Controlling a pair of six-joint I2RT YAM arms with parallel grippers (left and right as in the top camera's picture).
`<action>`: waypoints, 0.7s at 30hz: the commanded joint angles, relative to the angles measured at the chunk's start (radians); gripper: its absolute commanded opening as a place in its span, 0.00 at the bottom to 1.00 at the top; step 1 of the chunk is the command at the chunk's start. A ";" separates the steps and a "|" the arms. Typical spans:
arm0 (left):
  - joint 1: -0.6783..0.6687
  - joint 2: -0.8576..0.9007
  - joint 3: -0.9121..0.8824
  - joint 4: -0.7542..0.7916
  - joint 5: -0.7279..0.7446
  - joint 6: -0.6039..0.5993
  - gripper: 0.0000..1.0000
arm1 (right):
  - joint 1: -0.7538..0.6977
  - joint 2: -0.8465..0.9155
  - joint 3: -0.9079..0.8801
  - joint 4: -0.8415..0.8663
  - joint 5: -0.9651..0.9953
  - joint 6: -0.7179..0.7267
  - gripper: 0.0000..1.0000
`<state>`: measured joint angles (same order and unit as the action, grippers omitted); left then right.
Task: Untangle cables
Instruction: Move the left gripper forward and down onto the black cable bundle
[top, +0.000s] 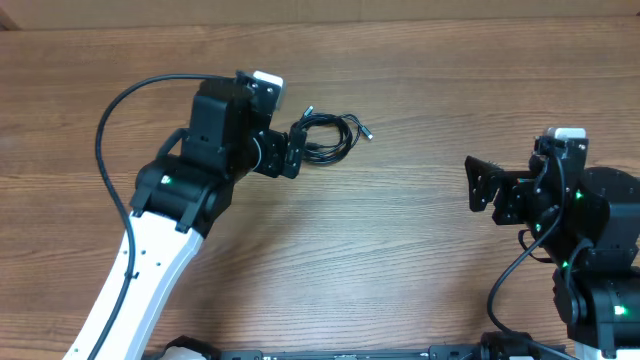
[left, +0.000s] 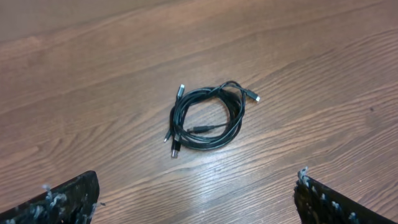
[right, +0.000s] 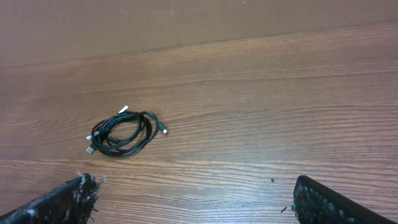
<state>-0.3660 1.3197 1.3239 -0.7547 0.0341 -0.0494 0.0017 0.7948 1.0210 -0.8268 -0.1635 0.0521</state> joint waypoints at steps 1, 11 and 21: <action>-0.002 0.050 0.029 0.003 -0.014 -0.024 1.00 | 0.003 0.006 0.029 -0.023 -0.011 0.002 1.00; -0.002 0.282 0.128 0.005 -0.199 -0.274 1.00 | 0.003 0.072 0.131 -0.114 -0.010 0.005 1.00; -0.001 0.465 0.165 0.008 -0.206 -0.288 1.00 | 0.003 0.071 0.159 -0.138 -0.010 0.004 1.00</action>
<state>-0.3668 1.7531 1.4612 -0.7460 -0.1478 -0.3149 0.0017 0.8719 1.1530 -0.9642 -0.1684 0.0525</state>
